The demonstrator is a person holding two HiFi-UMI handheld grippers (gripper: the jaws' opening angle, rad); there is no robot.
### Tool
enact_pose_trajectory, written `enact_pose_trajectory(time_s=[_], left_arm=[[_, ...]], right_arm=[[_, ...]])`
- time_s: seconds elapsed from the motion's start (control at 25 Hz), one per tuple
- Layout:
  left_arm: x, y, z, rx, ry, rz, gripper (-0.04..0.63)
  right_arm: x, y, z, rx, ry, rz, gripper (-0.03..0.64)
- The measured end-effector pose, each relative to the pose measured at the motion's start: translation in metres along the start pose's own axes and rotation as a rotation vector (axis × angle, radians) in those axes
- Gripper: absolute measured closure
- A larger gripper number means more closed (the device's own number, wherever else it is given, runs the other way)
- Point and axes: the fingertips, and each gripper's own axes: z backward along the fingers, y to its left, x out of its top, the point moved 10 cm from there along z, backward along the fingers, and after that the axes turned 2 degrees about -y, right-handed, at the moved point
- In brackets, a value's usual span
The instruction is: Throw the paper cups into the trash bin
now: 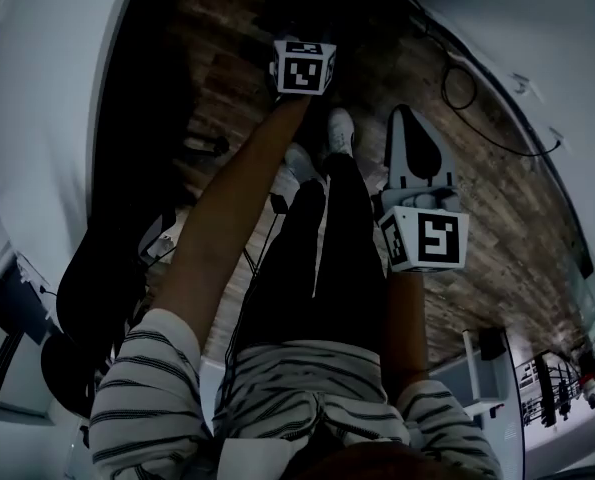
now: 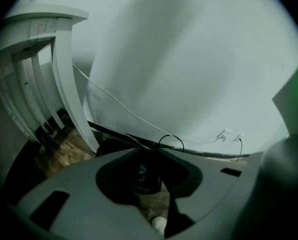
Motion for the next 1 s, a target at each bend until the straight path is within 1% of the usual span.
enact_pose_trajectory(time_s=[0.2,0.4,0.52,0.56,0.76,1.0], left_arm=[[0.009,-0.007,0.050,-0.004,-0.052,0.031,0.499],[0.015,-0.015,0.095,-0.007,-0.098,0.030,0.514],[0.025,-0.018,0.118,0.001,-0.133,-0.005,0.520],[0.029,-0.018,0.124,0.005,-0.143,-0.006,0.520],[0.038,-0.022,0.155,0.025,-0.173,0.035,0.546],[0.059,-0.027,0.194,0.040,-0.229,0.023,0.568]], right_arm=[[0.014,0.018,0.015,0.005,-0.012,0.018,0.607],[0.031,0.029,0.028,0.011,-0.005,0.032,0.607],[0.042,0.035,0.031,0.022,-0.014,0.047,0.607],[0.045,0.037,0.032,0.024,-0.018,0.052,0.607],[0.055,0.047,0.041,0.025,-0.014,0.081,0.607],[0.075,0.057,0.051,0.036,-0.036,0.106,0.606]])
